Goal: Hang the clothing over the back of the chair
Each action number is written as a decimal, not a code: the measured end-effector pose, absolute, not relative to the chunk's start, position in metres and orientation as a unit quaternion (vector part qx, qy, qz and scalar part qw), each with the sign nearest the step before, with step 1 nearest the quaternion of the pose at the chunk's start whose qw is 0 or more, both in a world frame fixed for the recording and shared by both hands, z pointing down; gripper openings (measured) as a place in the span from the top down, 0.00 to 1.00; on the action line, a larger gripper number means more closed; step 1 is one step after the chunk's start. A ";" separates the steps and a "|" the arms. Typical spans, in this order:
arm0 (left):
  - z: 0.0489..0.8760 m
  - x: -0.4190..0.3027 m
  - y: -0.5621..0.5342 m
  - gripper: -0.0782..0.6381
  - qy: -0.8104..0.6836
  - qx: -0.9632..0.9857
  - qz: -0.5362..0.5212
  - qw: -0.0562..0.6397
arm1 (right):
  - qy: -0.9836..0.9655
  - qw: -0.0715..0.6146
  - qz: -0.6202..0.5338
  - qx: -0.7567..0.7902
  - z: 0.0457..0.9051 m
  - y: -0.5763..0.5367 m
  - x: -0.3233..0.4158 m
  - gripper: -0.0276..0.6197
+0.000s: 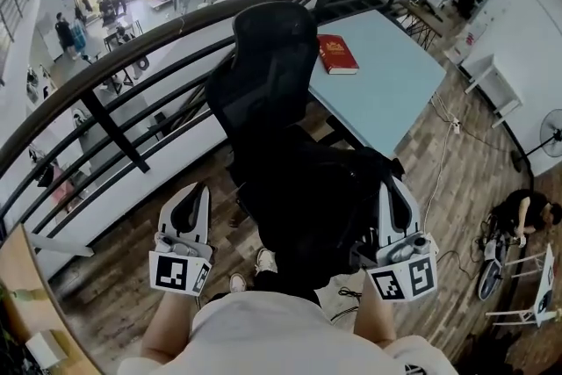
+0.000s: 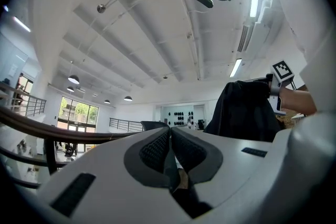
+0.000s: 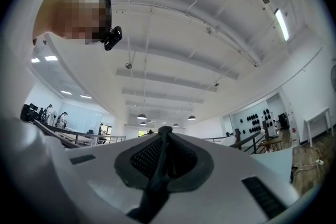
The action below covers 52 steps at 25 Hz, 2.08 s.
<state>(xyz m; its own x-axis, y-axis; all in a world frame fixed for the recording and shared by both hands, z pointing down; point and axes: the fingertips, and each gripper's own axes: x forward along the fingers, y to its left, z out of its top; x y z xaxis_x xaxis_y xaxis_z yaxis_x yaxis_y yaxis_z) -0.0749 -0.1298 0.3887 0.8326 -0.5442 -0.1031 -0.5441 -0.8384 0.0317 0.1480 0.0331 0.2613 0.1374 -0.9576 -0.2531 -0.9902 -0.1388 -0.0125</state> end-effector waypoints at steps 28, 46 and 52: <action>0.388 -0.015 -0.156 0.84 -0.334 0.941 -0.042 -0.027 | 0.727 0.102 0.109 -0.670 0.256 -0.062 0.203 0.91; 0.381 -0.016 -0.193 0.84 -0.366 0.929 -0.041 -0.039 | 0.733 0.107 0.181 -0.647 0.191 -0.153 0.229 0.91; 0.380 -0.017 -0.201 0.84 -0.381 0.923 -0.040 -0.037 | 0.732 0.100 0.209 -0.641 0.158 -0.201 0.246 0.91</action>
<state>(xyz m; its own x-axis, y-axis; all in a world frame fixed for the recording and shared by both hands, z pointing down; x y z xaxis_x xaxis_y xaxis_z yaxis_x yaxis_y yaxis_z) -0.0171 -0.2012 0.3802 0.7064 -0.7004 -0.1018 -0.7063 -0.7069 -0.0376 0.2460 -0.2010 0.1582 -0.1588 -0.8962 -0.4142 -0.9797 0.0911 0.1783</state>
